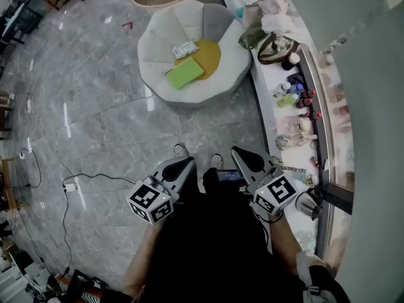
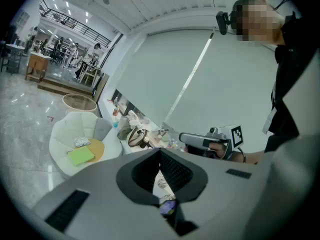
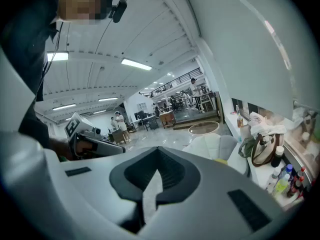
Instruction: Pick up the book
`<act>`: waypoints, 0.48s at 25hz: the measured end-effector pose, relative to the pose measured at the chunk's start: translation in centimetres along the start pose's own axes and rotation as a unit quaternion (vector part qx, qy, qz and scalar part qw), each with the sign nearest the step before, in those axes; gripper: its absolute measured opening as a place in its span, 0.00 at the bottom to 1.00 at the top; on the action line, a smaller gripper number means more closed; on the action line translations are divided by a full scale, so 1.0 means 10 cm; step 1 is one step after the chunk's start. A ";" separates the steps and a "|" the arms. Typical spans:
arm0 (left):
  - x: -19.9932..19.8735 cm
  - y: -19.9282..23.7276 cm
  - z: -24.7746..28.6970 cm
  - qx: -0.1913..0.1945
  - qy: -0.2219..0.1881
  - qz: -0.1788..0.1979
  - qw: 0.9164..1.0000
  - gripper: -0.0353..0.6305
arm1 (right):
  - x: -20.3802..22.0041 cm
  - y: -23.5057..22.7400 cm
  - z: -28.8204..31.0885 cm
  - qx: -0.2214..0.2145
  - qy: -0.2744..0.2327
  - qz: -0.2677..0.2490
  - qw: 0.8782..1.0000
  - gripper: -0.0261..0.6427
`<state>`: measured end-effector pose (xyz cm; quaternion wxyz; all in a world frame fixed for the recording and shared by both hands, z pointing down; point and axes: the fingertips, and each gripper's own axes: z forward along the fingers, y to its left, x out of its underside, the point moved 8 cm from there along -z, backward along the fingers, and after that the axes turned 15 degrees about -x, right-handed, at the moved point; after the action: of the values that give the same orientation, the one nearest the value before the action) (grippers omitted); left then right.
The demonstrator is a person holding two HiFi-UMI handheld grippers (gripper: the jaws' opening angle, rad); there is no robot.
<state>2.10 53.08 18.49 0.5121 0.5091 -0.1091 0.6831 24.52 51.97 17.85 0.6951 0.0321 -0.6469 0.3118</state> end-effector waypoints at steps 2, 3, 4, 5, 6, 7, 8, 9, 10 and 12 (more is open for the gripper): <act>0.04 -0.01 -0.01 0.000 0.003 -0.001 1.000 0.07 | 0.02 0.00 -0.02 -0.002 -0.002 0.004 1.000 0.06; 0.05 -0.01 -0.01 0.000 0.004 -0.002 1.000 0.07 | 0.03 0.00 -0.03 -0.003 -0.005 0.007 1.000 0.06; 0.07 -0.02 -0.01 -0.001 0.005 -0.002 1.000 0.07 | 0.04 0.00 -0.04 -0.004 -0.009 0.012 1.000 0.06; 0.08 -0.03 -0.02 -0.001 0.005 -0.004 1.000 0.07 | 0.05 0.00 -0.06 -0.006 -0.014 0.018 1.000 0.06; 0.09 -0.04 -0.03 -0.001 0.005 -0.005 1.000 0.07 | 0.06 0.01 -0.07 -0.008 -0.017 0.025 0.999 0.06; 0.10 -0.05 -0.03 -0.001 0.005 -0.005 1.000 0.07 | 0.07 0.01 -0.08 -0.010 -0.020 0.029 0.999 0.06; 0.11 -0.05 -0.03 -0.001 0.005 -0.005 1.000 0.07 | 0.08 0.02 -0.09 -0.011 -0.020 0.030 0.999 0.06; 0.11 -0.06 -0.04 -0.002 0.005 -0.005 1.000 0.07 | 0.08 0.02 -0.09 -0.011 -0.020 0.030 0.999 0.06; 0.11 -0.07 -0.04 -0.002 0.005 -0.004 1.000 0.07 | 0.09 0.02 -0.10 -0.010 -0.021 0.030 0.999 0.06; 0.11 -0.08 -0.04 -0.004 0.004 -0.004 1.000 0.07 | 0.08 0.01 -0.11 -0.009 -0.024 0.034 0.999 0.06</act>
<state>2.50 54.37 18.93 0.5177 0.5047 -0.1074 0.6825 25.39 52.86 18.42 0.6690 0.0117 -0.6666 0.3286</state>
